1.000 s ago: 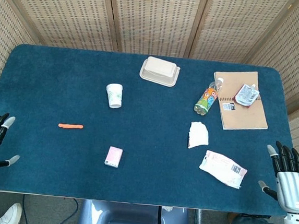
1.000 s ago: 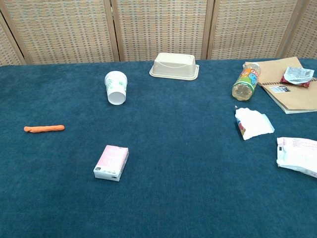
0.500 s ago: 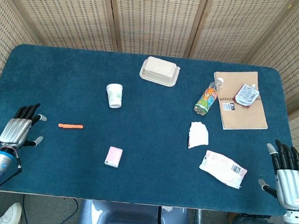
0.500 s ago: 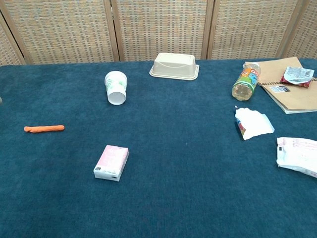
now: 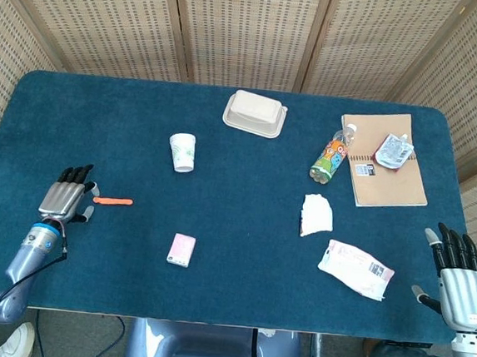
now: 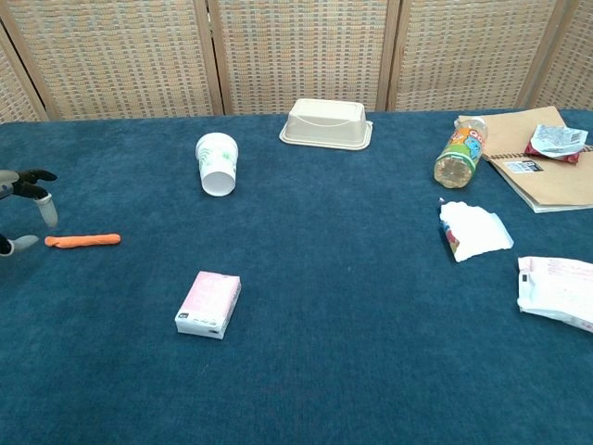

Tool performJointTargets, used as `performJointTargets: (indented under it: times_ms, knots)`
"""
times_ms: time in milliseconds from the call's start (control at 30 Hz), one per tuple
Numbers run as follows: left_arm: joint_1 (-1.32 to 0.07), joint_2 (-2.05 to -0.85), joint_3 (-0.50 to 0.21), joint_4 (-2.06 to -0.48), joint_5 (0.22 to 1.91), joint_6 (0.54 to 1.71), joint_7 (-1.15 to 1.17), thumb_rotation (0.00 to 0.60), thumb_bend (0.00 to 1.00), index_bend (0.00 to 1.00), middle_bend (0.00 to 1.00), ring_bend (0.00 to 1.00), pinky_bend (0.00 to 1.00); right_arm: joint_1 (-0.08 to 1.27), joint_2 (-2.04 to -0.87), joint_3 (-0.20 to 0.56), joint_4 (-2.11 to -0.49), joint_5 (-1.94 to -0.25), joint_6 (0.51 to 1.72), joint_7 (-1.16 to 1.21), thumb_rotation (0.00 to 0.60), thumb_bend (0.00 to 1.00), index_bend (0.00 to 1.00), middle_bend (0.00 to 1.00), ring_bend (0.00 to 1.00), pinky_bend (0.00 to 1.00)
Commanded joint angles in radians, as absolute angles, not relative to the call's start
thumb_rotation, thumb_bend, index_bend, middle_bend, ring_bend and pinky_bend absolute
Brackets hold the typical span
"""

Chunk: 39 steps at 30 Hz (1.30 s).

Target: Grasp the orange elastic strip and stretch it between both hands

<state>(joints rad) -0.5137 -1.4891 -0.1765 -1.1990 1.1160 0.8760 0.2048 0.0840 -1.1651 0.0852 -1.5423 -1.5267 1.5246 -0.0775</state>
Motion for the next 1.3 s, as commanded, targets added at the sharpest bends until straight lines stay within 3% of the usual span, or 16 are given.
performJointTargets:
  times_ms: [33,1300]
  knots:
    - [-0.526,-1.505,-0.184,-1.186,1.102,0.873,0.216,0.6,0.44,0.42,0.0,0.0,0.0,0.085,-1.165,0.085,-1.541,-1.525,1.522,-0.076,0.6,0.0,0.0,0.0,0.0,0.0]
    - [-0.574,-1.628,-0.175,-1.032,1.023,0.84,0.233,0.6,0.45,0.49,0.0,0.0,0.0,0.092,-1.17,0.084,-1.523,-1.509,1.502,-0.052,0.6,0.0,0.0,0.0,0.0,0.0]
